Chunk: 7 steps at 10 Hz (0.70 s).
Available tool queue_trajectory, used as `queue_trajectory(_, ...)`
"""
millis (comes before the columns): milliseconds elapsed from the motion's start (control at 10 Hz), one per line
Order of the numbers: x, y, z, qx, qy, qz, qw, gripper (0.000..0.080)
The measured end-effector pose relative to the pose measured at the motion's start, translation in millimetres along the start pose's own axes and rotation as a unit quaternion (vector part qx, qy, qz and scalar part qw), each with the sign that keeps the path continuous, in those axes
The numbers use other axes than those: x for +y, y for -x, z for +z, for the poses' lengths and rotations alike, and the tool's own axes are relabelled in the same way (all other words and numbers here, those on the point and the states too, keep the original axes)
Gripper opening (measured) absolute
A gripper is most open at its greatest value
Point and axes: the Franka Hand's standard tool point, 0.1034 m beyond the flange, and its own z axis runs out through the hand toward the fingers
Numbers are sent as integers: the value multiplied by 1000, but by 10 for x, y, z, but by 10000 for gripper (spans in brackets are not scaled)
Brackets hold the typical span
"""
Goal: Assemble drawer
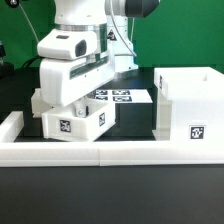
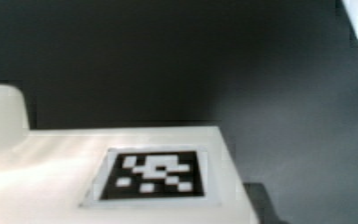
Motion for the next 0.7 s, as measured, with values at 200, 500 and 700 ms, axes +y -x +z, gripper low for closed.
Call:
queue_trajectory(200,26,-48,-15,-14,9,-108,994,42)
queue_trajectory(500,29,-11,-11,-16,8,-125,992,42)
queue_trajectory(700,9,-5,2,-17,-3,-126,992,42)
